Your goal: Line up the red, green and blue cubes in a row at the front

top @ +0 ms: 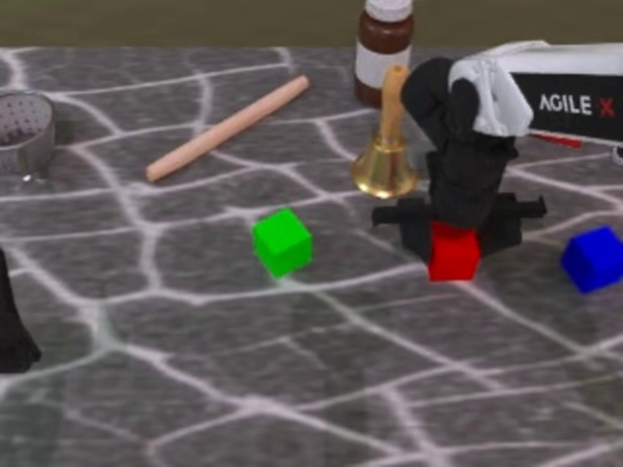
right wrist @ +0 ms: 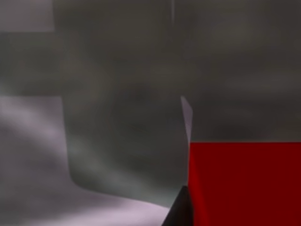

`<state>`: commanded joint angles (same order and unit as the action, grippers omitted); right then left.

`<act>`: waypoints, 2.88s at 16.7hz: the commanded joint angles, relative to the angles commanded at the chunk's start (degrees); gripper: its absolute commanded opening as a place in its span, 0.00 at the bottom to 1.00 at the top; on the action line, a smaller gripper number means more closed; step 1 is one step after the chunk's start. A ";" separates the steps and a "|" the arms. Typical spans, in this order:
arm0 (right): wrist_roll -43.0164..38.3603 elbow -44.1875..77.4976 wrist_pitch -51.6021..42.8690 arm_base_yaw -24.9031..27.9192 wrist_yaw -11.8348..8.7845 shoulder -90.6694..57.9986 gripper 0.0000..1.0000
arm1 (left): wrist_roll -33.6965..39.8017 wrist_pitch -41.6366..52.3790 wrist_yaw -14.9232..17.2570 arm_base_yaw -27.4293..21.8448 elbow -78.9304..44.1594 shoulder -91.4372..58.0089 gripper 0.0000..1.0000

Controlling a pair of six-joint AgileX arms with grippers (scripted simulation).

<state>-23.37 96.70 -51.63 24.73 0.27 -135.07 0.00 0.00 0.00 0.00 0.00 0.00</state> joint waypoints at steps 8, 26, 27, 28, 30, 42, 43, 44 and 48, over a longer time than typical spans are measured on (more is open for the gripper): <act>0.29 6.03 -9.55 0.16 0.53 4.32 0.00 | 0.00 0.00 0.00 0.00 0.00 0.00 1.00; -25.02 29.75 -25.26 22.83 1.01 -4.07 0.00 | 0.00 0.00 0.00 0.00 0.00 0.00 1.00; -27.12 31.60 -26.23 24.91 1.06 -4.80 0.00 | 0.00 0.00 0.00 0.00 0.00 0.00 1.00; -28.62 33.00 -26.95 26.39 1.10 -5.31 0.00 | 0.00 0.00 0.00 0.00 0.00 0.00 1.00; -29.77 34.12 -27.52 27.55 1.15 -5.68 0.00 | 0.00 0.00 0.00 0.00 0.00 0.00 1.00; -29.83 21.51 -13.34 27.58 1.16 -7.13 0.00 | 0.00 0.00 0.00 0.00 0.00 0.00 1.00; -29.85 21.10 -12.92 27.62 1.17 -7.26 0.00 | 0.00 0.00 0.00 0.00 0.00 0.00 1.00; -29.85 21.10 -12.91 27.62 1.17 -7.27 0.00 | 0.00 0.00 0.00 0.00 0.00 0.00 1.00; -29.85 21.10 -12.91 27.62 1.17 -7.27 0.15 | 0.00 0.00 0.00 0.00 0.00 0.00 1.00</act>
<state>-53.22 117.80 -64.54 52.35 1.44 -142.34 0.00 0.00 0.00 0.00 0.00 0.00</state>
